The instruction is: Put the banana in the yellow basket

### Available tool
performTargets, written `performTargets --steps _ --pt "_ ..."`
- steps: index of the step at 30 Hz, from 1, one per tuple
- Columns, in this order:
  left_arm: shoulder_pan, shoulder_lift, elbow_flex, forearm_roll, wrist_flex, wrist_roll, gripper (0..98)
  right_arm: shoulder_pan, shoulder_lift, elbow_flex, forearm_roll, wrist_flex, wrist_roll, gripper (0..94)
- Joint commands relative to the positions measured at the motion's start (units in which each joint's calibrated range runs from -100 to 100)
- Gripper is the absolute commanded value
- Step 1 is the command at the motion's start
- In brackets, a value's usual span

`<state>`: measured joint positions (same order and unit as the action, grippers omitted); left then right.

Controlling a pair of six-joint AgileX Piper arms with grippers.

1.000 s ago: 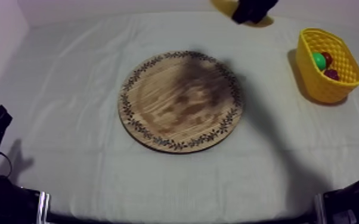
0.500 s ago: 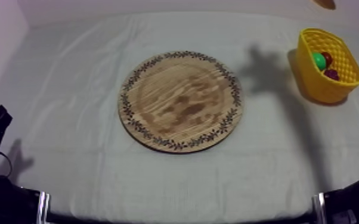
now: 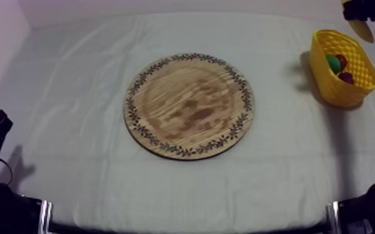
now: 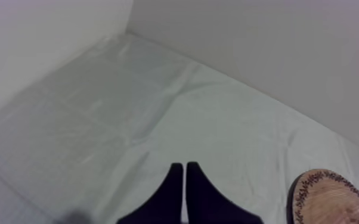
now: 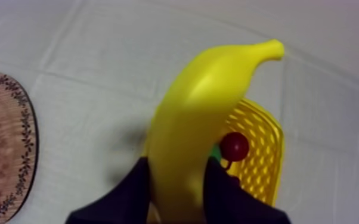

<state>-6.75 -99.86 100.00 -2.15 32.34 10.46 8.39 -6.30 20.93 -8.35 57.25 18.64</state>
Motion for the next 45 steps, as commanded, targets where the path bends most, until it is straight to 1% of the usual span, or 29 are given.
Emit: performTargets --steps 1,6,9,12,15,17,21,26,32,34,40,42,45 --pt "-0.02 0.04 0.0 0.03 0.0 0.02 0.1 0.66 1.02 0.54 0.17 -0.87 -0.05 20.2" --pt "-0.02 0.04 0.0 0.03 0.0 0.02 0.1 0.99 2.86 3.31 1.5 -4.74 -0.92 28.2" --pt "-0.02 0.04 0.0 0.03 0.0 0.02 0.1 1.02 2.96 5.95 2.06 -8.2 -1.41 37.2" --pt "-0.02 0.04 0.0 0.03 0.0 0.02 0.1 0.97 2.8 7.83 2.59 -10.39 -1.86 48.2" --pt "-0.02 0.04 0.0 0.03 0.0 0.02 0.1 0.82 2.53 8.08 3.0 -10.58 -2.48 57.3" --pt "-0.02 0.04 0.0 0.03 0.0 0.02 0.1 0.77 2.32 7.33 2.96 -9.77 -2.77 61.5" --pt "-0.02 0.04 0.0 0.03 0.0 0.02 0.1 0.61 1.28 5.04 2.0 -7.43 -2.9 63.9" --pt "-0.02 0.04 0.0 0.03 0.0 0.02 0.1 -1.01 -1.55 2.69 1.02 -5.01 -3.59 61.7" --pt "-0.02 0.04 0.0 0.03 0.0 0.02 0.1 -4.6 -7.47 2.29 0.72 -2.94 -5.47 55.5" --pt "-0.02 0.04 0.0 0.03 0.0 0.02 0.1 -5.67 -10.1 3.21 0.58 -3.02 -6.02 50.2" --pt "-0.02 0.04 0.0 0.03 0.0 0.02 0.1 -7.89 -18.92 7.86 0.17 -4.57 -6.9 29.4" --pt "-0.02 0.04 0.0 0.03 0.0 0.02 0.1 -8.71 -21.93 9.63 0.38 -5.23 -7.05 22.2" --pt "-0.02 0.04 0.0 0.03 0.0 0.02 0.1 -10.55 -26.43 12.71 1.27 -6.43 -7.79 14.0"
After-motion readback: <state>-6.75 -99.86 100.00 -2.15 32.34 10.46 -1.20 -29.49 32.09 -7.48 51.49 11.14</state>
